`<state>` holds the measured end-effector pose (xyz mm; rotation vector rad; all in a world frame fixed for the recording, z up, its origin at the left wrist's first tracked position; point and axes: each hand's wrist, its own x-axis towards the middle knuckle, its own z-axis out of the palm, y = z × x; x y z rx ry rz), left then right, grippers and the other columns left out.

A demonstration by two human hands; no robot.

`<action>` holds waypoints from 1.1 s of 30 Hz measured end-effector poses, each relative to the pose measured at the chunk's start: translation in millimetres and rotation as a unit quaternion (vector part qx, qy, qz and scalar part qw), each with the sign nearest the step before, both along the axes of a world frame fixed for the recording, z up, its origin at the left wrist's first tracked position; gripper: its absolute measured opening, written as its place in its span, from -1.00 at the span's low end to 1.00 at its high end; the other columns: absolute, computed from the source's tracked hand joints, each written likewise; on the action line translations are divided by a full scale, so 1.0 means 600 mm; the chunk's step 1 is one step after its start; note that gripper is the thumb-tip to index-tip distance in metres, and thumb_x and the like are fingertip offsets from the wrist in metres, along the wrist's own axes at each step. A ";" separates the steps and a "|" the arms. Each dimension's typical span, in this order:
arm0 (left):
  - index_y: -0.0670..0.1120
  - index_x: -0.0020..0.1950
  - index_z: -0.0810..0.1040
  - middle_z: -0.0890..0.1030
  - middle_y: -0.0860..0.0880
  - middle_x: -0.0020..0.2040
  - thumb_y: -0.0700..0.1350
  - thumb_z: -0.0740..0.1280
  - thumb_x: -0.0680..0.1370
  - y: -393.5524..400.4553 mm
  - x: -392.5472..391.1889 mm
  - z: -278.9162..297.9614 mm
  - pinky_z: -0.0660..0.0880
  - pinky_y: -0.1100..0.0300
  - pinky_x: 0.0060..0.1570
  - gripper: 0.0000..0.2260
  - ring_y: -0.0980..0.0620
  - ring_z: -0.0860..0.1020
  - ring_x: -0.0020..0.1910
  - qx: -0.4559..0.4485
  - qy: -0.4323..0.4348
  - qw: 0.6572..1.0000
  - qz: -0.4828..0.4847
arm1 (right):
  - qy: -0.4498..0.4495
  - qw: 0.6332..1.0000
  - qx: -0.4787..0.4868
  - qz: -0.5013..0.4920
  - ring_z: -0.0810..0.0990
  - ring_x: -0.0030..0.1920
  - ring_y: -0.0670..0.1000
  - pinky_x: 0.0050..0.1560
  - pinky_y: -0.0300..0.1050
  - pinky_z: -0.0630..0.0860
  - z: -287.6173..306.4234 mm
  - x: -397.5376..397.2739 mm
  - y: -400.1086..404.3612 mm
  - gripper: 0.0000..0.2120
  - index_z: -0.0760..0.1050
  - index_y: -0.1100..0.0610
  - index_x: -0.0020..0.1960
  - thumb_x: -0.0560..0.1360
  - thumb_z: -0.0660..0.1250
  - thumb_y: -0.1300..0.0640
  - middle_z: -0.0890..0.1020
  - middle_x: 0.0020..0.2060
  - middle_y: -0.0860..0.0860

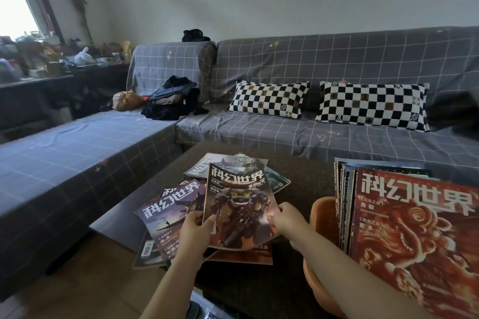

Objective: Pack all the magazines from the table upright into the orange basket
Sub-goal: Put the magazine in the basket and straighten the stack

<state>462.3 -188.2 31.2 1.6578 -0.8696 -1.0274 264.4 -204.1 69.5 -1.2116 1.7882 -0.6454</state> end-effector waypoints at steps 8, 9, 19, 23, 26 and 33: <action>-0.06 0.06 0.52 0.70 -0.17 -0.10 -0.09 0.39 0.54 0.083 -0.035 0.074 0.62 -0.09 -0.22 -0.86 -0.19 0.70 -0.17 -0.090 0.171 0.980 -0.054 | -0.186 0.977 -0.097 -0.023 0.64 -0.08 0.04 -0.06 -0.02 0.58 0.074 -0.085 0.115 -0.58 0.32 0.08 0.30 0.48 0.36 0.13 0.59 -0.03 0.06; -0.07 0.07 0.52 0.71 -0.17 -0.10 -0.10 0.39 0.54 0.093 -0.049 0.085 0.62 -0.09 -0.21 -0.86 -0.20 0.70 -0.16 -0.099 0.182 0.976 -0.071 | -0.190 0.975 -0.113 -0.025 0.64 -0.06 0.05 0.00 0.02 0.58 0.081 -0.101 0.132 -0.55 0.32 0.06 0.31 0.47 0.37 0.11 0.59 0.00 0.06; -0.06 0.07 0.54 0.72 -0.09 -0.07 -0.14 0.37 0.56 0.150 -0.246 0.109 0.63 -0.05 -0.13 -0.90 -0.10 0.70 -0.09 -0.116 0.139 0.963 -0.200 | -0.144 0.962 -0.197 -0.121 0.46 0.09 -0.04 0.11 -0.02 0.35 0.081 -0.275 0.260 -0.36 0.12 -0.15 0.41 0.46 0.38 -0.01 0.44 0.23 -0.06; -0.03 0.09 0.53 0.70 -0.04 0.00 -0.14 0.35 0.57 0.158 -0.313 0.091 0.62 -0.04 0.00 -0.89 -0.03 0.67 -0.03 -0.095 0.085 0.962 -0.243 | -0.054 0.965 -0.192 -0.172 0.49 0.12 0.00 0.23 0.06 0.41 0.055 -0.331 0.285 -0.32 0.13 -0.02 0.44 0.45 0.41 0.08 0.44 0.30 0.03; 0.03 0.16 0.50 0.66 0.02 0.06 -0.15 0.34 0.58 0.158 -0.351 0.074 0.58 0.00 0.08 -0.82 0.03 0.63 0.04 -0.075 0.041 0.958 -0.274 | -0.008 0.964 -0.198 -0.176 0.54 0.11 0.02 0.19 0.10 0.49 0.033 -0.356 0.296 -0.32 0.15 0.03 0.41 0.42 0.43 0.17 0.48 0.25 0.04; 0.10 0.07 0.45 0.61 0.12 -0.10 -0.01 0.43 0.48 0.148 -0.374 0.057 0.48 0.31 -0.23 -0.77 0.22 0.58 -0.16 -0.061 -0.253 0.909 -0.327 | 0.066 0.964 -0.168 -0.194 0.61 -0.14 -0.01 -0.26 -0.18 0.54 -0.008 -0.380 0.288 -0.21 0.05 0.11 0.47 0.40 0.44 0.26 0.60 0.05 0.06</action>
